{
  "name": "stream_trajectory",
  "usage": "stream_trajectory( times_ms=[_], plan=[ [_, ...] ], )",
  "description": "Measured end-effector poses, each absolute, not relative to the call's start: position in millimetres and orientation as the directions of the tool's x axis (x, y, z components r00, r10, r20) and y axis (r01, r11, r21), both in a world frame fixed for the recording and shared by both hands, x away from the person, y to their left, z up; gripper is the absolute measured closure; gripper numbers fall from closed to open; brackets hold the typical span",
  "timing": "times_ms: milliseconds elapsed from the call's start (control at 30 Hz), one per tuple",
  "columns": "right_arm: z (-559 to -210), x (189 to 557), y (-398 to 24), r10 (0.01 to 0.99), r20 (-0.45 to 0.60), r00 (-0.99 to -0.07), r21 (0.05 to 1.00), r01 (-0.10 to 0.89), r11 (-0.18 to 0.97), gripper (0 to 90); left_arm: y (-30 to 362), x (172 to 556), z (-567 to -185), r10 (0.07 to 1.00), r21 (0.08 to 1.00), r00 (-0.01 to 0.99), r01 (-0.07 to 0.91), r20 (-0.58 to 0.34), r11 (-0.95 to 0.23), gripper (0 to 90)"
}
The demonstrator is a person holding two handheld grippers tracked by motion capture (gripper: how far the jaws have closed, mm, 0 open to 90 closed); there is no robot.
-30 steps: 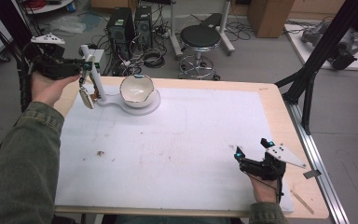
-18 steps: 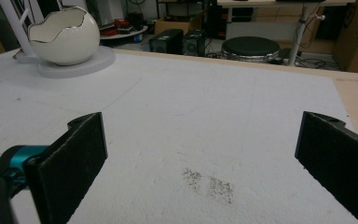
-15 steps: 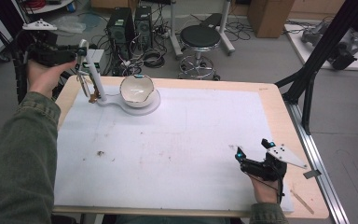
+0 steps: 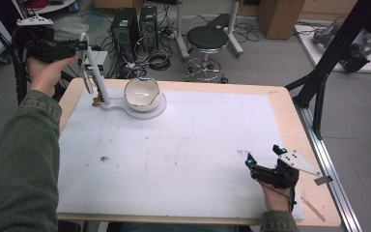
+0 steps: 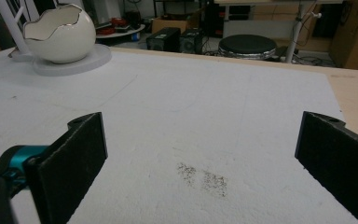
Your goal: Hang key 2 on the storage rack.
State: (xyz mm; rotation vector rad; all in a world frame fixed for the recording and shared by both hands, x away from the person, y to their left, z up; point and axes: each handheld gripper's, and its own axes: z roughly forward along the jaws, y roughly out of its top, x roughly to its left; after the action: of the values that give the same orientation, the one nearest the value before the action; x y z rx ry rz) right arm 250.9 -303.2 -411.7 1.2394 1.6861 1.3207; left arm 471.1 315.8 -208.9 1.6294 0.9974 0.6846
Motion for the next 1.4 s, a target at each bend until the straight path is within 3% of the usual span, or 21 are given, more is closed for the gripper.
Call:
stream_trajectory(
  times_ms=[433, 600, 667, 1167, 1400],
  plan=[
    [-412, 250, -305, 0.942, 0.055, -0.332, 0.958, 0.284, 0.044, 1.0, 314, 483, -215, 0.87, 0.973, 0.487, 0.228, -0.08, -0.038, 74.2],
    [-412, 249, -305, 0.943, 0.051, -0.329, 0.957, 0.287, 0.048, 1.0, 311, 489, -214, 0.876, 0.969, 0.479, 0.235, -0.049, -0.074, 74.2],
    [-412, 248, -306, 0.943, 0.051, -0.328, 0.956, 0.29, 0.049, 1.0, 308, 492, -214, 0.887, 0.965, 0.462, 0.23, 0.005, -0.126, 74.2],
    [-412, 243, -309, 0.948, 0.047, -0.315, 0.956, 0.29, 0.049, 1.0, 306, 501, -220, 0.887, 0.962, 0.462, 0.237, 0.011, -0.136, 74.2],
    [-412, 243, -308, 0.946, 0.045, -0.32, 0.954, 0.294, 0.054, 1.0, 292, 501, -225, 0.878, 0.952, 0.471, 0.222, 0.084, -0.21, 74.2]
  ],
)
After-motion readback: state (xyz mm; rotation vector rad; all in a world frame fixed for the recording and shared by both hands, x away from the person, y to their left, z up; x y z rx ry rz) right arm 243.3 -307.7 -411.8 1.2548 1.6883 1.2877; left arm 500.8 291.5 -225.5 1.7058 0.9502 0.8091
